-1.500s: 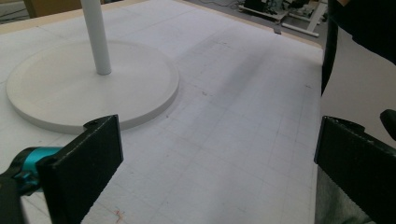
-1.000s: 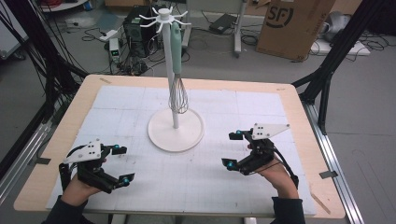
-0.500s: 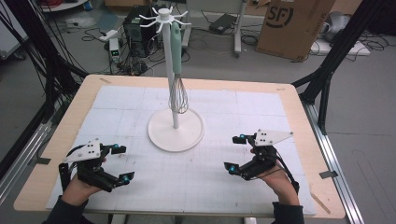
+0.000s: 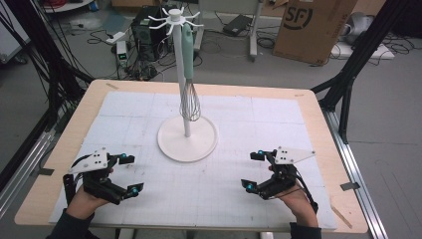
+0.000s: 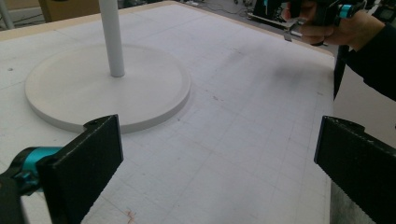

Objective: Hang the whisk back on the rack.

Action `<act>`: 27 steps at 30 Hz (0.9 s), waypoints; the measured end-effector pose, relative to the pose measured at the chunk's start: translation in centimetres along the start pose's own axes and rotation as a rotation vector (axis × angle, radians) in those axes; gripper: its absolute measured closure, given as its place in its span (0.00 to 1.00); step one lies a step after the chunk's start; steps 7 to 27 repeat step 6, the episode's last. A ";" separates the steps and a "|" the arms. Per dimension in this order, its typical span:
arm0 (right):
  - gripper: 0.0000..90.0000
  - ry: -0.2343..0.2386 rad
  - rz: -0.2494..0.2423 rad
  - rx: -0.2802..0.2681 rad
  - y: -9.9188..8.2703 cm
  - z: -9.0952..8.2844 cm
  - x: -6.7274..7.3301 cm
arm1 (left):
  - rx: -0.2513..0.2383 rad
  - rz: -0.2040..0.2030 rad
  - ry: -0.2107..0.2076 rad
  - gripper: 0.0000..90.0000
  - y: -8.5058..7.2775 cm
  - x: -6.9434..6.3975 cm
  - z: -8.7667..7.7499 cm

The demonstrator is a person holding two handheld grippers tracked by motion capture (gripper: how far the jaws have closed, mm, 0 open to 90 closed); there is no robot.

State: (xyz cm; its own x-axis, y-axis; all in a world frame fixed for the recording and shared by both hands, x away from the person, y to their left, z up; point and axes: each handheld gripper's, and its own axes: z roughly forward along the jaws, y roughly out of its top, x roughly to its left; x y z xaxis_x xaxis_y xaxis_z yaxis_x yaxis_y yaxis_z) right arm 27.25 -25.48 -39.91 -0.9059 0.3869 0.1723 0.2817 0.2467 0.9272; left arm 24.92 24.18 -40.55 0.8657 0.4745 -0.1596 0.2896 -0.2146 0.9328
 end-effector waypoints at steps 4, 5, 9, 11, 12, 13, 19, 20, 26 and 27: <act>0.00 -0.003 -0.006 -0.009 -0.3 -0.1 0.2 | -0.004 -0.005 -0.001 0.02 -0.1 0.0 0.0; 0.00 -0.001 -0.009 -0.017 -0.4 -0.1 0.3 | -0.005 -0.006 -0.001 0.02 -0.1 0.0 0.1; 0.00 0.000 -0.010 -0.022 -0.4 -0.1 0.3 | -0.005 -0.004 -0.001 0.02 -0.1 0.1 0.1; 0.00 0.000 -0.010 -0.022 -0.4 -0.1 0.3 | -0.005 -0.004 -0.001 0.02 -0.1 0.1 0.1; 0.00 0.000 -0.010 -0.022 -0.4 -0.1 0.3 | -0.005 -0.004 -0.001 0.02 -0.1 0.1 0.1; 0.00 0.000 -0.010 -0.022 -0.4 -0.1 0.3 | -0.005 -0.004 -0.001 0.02 -0.1 0.1 0.1; 0.00 0.000 -0.010 -0.022 -0.4 -0.1 0.3 | -0.005 -0.004 -0.001 0.02 -0.1 0.1 0.1; 0.00 0.000 -0.010 -0.022 -0.4 -0.1 0.3 | -0.005 -0.004 -0.001 0.02 -0.1 0.1 0.1; 0.00 0.000 -0.010 -0.022 -0.4 -0.1 0.3 | -0.005 -0.004 -0.001 0.02 -0.1 0.1 0.1; 0.00 0.000 -0.010 -0.022 -0.4 -0.1 0.3 | -0.005 -0.004 -0.001 0.02 -0.1 0.1 0.1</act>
